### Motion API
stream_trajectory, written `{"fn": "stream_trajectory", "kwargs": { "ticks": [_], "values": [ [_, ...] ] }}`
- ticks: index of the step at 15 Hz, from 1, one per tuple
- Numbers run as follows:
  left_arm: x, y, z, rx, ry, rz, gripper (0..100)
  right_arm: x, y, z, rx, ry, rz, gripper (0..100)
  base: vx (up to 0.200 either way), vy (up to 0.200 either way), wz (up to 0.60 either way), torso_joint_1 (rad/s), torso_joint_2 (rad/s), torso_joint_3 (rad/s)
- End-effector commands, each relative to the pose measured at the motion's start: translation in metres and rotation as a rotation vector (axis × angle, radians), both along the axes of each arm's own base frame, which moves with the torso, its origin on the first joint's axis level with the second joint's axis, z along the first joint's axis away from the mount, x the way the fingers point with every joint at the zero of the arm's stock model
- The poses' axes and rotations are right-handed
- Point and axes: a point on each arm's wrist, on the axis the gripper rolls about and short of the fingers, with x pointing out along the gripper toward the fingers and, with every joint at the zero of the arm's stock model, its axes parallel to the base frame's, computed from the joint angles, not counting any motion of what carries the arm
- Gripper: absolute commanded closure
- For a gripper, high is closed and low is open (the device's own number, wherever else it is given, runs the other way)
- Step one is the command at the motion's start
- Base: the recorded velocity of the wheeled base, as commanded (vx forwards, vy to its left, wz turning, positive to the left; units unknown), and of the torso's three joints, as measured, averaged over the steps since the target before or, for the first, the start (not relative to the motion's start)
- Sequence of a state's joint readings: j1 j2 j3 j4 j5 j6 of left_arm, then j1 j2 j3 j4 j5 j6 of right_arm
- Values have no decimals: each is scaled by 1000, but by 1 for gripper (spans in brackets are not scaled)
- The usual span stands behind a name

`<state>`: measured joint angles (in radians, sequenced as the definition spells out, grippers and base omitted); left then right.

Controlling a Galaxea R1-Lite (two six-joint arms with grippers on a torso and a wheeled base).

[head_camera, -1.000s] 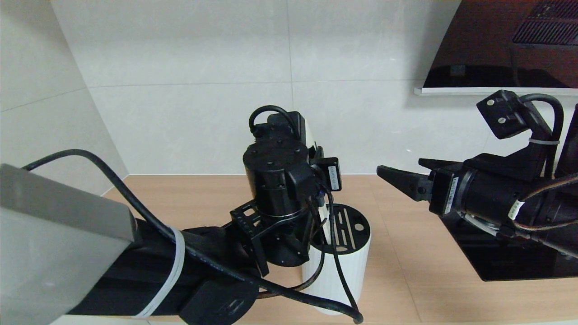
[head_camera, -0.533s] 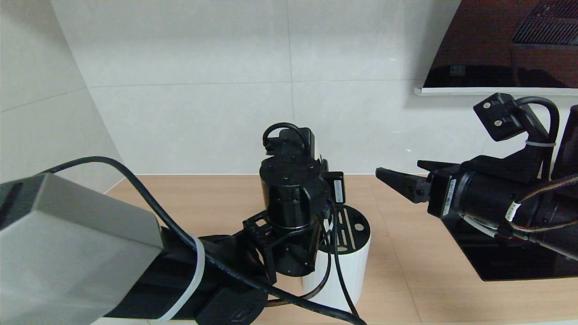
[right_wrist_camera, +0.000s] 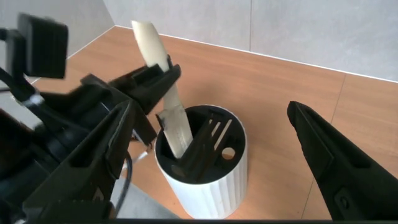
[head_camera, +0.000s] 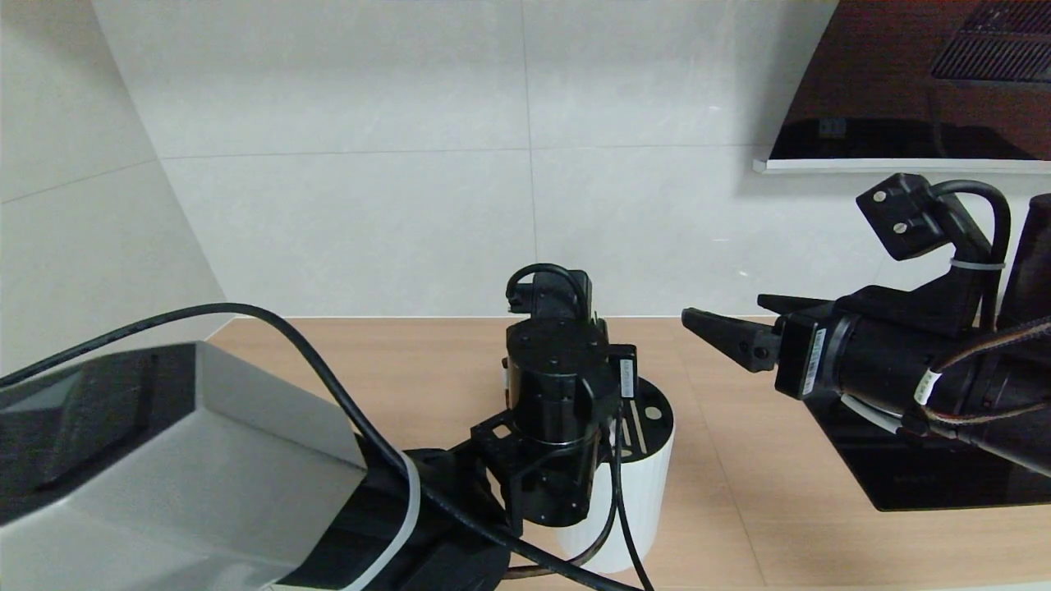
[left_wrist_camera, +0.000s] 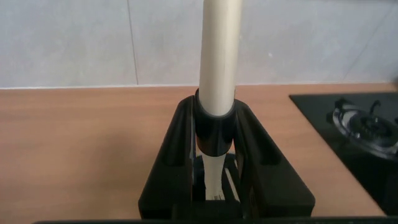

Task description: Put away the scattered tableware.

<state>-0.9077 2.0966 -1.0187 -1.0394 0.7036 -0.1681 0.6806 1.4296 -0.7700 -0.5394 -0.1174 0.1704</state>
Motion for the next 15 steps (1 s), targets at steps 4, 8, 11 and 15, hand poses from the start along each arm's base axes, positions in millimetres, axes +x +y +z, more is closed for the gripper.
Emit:
{"fn": "stream_trajectory", "kwargs": {
  "ticks": [4, 8, 11, 15],
  "values": [
    [0, -4, -19, 40, 30, 6, 100, 1, 1, -2, -5, 5, 0, 0, 0, 0, 0, 0, 0, 0],
    [-2, -6, -24, 57, 40, 14, 100, 1, 1, -2, -5, 6, 1, 0, 0, 0, 0, 0, 0, 0],
    [-4, -8, -25, 59, 42, 9, 0, 1, 1, -2, -4, 6, 4, 0, 0, 0, 0, 0, 0, 0],
    [-5, -9, -26, 61, 42, 6, 0, 1, 1, -2, -5, 7, 4, 0, 0, 0, 0, 0, 0, 0]
  ]
}}
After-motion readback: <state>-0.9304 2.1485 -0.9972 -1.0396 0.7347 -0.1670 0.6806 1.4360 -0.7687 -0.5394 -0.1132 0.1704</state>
